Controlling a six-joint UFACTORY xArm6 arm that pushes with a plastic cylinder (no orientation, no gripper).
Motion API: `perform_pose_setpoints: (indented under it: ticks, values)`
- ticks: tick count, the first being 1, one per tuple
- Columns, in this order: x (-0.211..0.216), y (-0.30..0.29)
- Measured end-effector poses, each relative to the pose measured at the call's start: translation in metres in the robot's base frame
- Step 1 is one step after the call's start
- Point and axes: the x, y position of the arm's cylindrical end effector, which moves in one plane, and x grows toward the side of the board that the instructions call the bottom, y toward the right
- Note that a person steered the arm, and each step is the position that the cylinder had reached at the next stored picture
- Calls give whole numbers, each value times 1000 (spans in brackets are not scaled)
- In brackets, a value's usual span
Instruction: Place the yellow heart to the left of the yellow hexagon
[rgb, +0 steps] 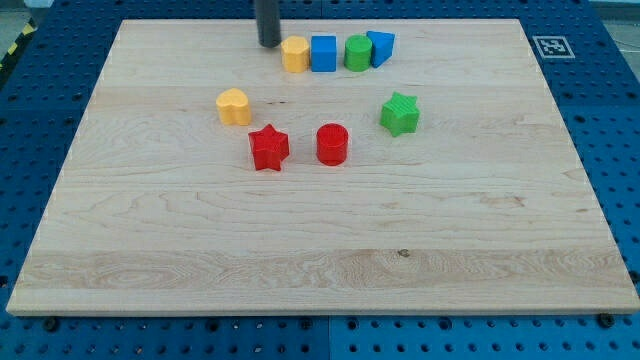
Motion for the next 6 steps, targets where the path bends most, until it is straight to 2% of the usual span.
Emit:
perform_pose_setpoints:
  ticks: [1,2,3,4,5,6]
  values:
    - [21,-28]
    - [60,-54]
    - [117,-55]
    - [149,-55]
    - [152,-38]
    - [137,-11]
